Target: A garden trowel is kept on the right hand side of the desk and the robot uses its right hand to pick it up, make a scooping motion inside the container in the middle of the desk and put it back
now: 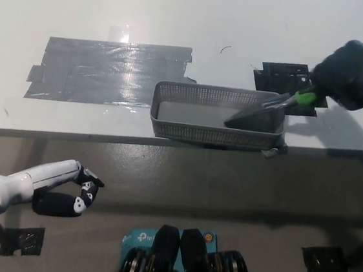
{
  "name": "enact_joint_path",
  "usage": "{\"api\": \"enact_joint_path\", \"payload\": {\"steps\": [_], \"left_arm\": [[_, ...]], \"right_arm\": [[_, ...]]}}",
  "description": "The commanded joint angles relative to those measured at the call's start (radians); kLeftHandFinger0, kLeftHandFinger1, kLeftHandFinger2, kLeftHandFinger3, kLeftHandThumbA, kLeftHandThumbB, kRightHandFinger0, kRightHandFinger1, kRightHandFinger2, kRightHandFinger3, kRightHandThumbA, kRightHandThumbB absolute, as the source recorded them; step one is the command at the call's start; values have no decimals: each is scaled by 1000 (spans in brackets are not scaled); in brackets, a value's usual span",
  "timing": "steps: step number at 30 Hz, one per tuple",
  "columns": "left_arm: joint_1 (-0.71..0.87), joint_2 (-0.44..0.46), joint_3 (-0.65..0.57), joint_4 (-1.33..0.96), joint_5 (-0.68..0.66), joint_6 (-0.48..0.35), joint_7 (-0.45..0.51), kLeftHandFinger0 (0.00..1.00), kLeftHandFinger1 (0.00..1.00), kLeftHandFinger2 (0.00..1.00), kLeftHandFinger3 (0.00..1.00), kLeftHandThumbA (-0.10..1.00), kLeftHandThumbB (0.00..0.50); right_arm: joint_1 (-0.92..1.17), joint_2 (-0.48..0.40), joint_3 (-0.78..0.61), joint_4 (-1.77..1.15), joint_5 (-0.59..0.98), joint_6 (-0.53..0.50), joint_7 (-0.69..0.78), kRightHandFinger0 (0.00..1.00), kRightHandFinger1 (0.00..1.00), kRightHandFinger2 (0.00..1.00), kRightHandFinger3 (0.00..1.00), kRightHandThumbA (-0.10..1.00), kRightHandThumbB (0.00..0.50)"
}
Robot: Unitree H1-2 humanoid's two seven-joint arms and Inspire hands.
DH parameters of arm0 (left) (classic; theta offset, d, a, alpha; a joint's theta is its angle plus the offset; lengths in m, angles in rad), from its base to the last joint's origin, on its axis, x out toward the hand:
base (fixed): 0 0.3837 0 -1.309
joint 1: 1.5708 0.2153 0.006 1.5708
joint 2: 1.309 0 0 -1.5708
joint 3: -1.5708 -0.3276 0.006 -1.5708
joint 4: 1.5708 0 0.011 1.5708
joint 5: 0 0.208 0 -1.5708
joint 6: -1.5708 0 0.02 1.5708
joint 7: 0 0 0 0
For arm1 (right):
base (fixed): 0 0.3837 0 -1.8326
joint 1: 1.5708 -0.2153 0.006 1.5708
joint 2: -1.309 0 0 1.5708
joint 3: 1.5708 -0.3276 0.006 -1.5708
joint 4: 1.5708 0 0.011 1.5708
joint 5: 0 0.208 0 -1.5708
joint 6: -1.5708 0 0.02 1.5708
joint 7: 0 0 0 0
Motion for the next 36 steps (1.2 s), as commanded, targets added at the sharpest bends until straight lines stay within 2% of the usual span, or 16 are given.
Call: {"api": "enact_joint_path", "payload": {"steps": [1, 2, 4, 5, 6, 8, 11, 12, 17, 19, 21, 24, 26, 29, 31, 36], "left_arm": [[-32, 24, 8, -18, 0, 13, -21, 1000, 838, 862, 1000, 1000, 433], [-33, 32, 0, -15, -12, 13, -15, 1000, 839, 864, 1000, 1000, 443], [-34, 39, -5, -7, -24, 13, -6, 1000, 827, 853, 1000, 1000, 442], [-33, 40, -6, -9, -23, 13, -4, 999, 821, 852, 1000, 1000, 449], [-32, 38, -6, -9, -15, 13, -3, 1000, 818, 849, 1000, 1000, 462], [-32, 34, -3, -4, -13, 13, -3, 985, 802, 837, 1000, 1000, 469], [-35, 42, -19, 6, -19, 13, 4, 986, 814, 834, 1000, 1000, 486], [-34, 36, -12, 9, -20, 13, -1, 990, 820, 837, 1000, 1000, 481], [-33, 45, -25, 11, -25, 13, 12, 945, 773, 808, 1000, 1000, 497], [-32, 48, -27, 10, -30, 13, 16, 931, 765, 803, 1000, 1000, 494], [-32, 49, -29, 10, -28, 13, 17, 913, 747, 810, 1000, 1000, 500], [-23, 57, -37, 3, -38, 13, 20, 919, 763, 816, 1000, 1000, 500], [-15, 54, -38, 4, -42, 13, 27, 931, 760, 807, 1000, 1000, 500], [-5, 47, -31, 4, -46, 13, 26, 945, 768, 819, 1000, 1000, 500], [-4, 50, -34, 5, -50, 13, 29, 963, 774, 822, 1000, 1000, 500], [1, 47, -36, 5, -55, 13, 32, 938, 755, 818, 1000, 1000, 470]], "right_arm": [[-20, 12, -12, -18, -14, -33, -103, 0, 120, 517, 436, -93, 0], [-18, 19, -7, -27, -20, -28, -85, 0, 173, 580, 521, -83, 0], [-14, 30, -4, -30, -26, -27, -81, 0, 191, 590, 560, -72, 0], [-9, 32, -4, -30, -27, -41, -110, 0, 188, 571, 526, -75, 0], [-10, 37, -1, -30, -30, -40, -105, 0, 186, 573, 584, -68, 0], [-11, 48, 8, -25, -43, -55, -128, 0, 158, 545, 522, -68, 0], [2, 59, 0, -23, -25, -60, -143, 0, 118, 483, 551, -83, 0], [6, 74, -2, -8, -23, -55, -161, 0, 97, 456, 629, -42, 0], [33, 106, -8, 12, -18, -29, -184, 0, 0, 346, 348, -98, 0], [42, 124, -20, 13, -16, 20, -151, 0, 4, 371, 332, -100, 0], [57, 139, -37, 25, -16, 61, -142, 0, 38, 410, 425, -100, 0], [98, 163, -59, 51, -38, 118, -178, 0, 67, 431, 404, -100, 0], [122, 173, -77, 70, -32, 134, -222, 0, 69, 432, 278, -100, 0], [155, 195, -109, 105, -25, 175, -281, 0, 145, 506, 383, -100, 0], [161, 201, -124, 104, -22, 192, -288, 0, 116, 476, 316, -100, 0], [179, 216, -207, 92, 25, 252, -328, 0, 229, 569, 120, -100, 0]]}}
